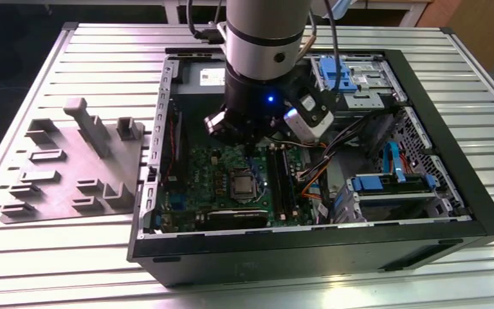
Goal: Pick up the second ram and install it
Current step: 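Insert the second ram into the second slot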
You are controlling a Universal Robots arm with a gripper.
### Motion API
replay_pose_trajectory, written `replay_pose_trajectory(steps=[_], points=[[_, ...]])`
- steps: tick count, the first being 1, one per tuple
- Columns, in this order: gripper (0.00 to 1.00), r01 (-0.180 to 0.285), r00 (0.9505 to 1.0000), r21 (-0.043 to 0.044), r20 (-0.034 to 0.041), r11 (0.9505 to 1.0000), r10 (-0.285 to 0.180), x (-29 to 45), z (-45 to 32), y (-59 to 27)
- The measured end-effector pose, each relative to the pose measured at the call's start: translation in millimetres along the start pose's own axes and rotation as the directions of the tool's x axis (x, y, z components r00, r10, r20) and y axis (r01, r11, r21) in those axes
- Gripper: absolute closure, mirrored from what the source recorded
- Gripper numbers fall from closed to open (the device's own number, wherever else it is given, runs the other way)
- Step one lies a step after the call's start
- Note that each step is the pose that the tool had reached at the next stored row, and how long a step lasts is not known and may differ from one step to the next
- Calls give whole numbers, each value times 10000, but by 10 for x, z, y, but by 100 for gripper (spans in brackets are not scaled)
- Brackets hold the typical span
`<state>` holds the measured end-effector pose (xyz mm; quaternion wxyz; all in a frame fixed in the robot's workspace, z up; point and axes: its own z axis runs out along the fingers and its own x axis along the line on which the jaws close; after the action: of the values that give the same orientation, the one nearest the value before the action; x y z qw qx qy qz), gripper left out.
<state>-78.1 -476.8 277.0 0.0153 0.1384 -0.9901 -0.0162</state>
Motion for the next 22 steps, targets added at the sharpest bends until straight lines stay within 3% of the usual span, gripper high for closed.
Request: replay_pose_trajectory(steps=[4,8,16,20,22], points=[[88,-728,9973,-20,26,9973,728,0,11,0],[88,-1442,9895,-41,50,9895,1442,0,22,-1],[88,-2761,9611,-85,91,9611,2761,-1,42,-1],[88,-2779,9605,-86,91,9606,2780,-3,42,-2],[88,-2779,9606,-89,91,9606,2779,-41,42,-13]])
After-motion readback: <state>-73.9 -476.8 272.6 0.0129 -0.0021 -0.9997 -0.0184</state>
